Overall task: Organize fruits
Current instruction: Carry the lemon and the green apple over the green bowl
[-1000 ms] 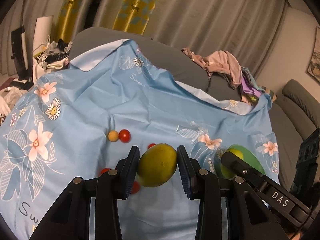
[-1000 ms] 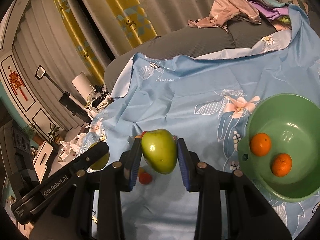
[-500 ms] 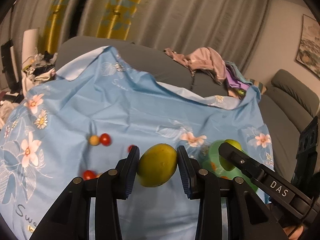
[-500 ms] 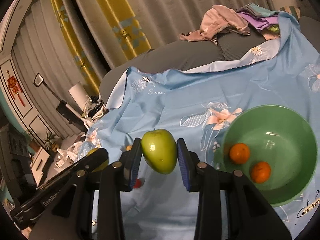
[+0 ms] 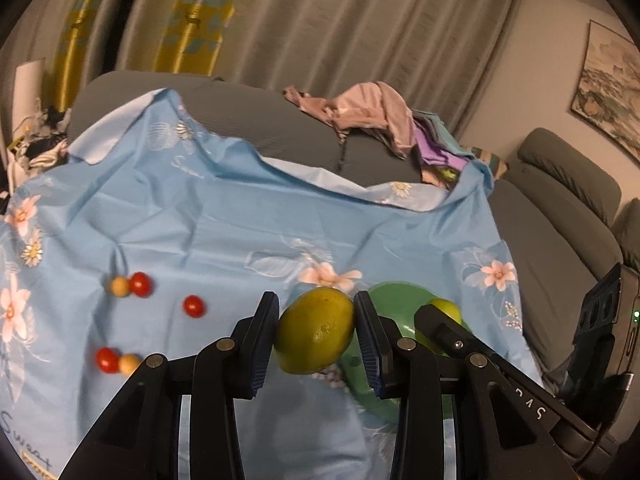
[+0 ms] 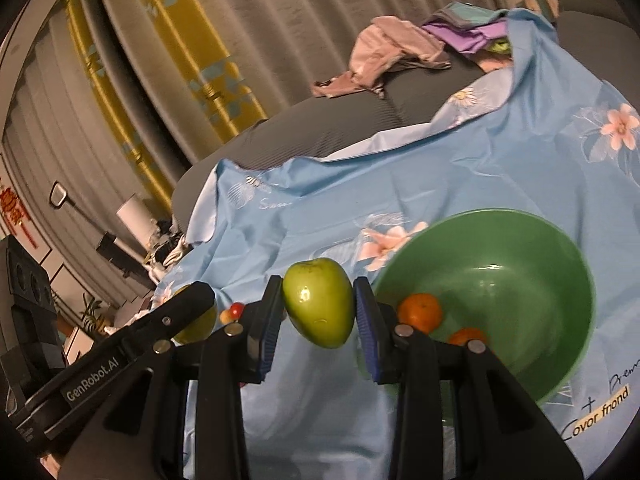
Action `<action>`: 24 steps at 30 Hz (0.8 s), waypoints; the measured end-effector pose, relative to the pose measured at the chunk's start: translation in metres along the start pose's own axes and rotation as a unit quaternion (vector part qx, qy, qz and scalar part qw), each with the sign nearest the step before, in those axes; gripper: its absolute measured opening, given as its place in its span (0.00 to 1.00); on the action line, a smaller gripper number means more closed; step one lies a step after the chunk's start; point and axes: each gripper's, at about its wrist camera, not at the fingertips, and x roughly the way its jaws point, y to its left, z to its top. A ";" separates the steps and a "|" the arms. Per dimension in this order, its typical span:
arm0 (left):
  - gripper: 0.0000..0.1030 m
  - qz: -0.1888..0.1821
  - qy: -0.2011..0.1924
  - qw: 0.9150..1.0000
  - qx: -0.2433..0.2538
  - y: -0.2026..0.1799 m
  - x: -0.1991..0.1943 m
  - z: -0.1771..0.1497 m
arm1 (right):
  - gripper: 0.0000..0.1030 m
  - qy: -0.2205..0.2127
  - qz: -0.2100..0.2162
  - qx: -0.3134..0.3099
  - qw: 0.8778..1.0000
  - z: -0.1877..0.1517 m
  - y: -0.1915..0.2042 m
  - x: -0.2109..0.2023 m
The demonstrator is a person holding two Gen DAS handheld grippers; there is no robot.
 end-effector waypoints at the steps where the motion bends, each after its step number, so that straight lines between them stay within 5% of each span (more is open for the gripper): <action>1: 0.37 -0.001 0.002 1.000 0.003 -0.004 0.003 0.000 | 0.35 -0.002 -0.002 0.006 1.000 0.001 -0.004 -0.001; 24: 0.37 -0.057 0.069 0.994 0.061 -0.074 0.061 -0.018 | 0.35 -0.017 -0.067 0.115 0.991 0.004 -0.088 -0.021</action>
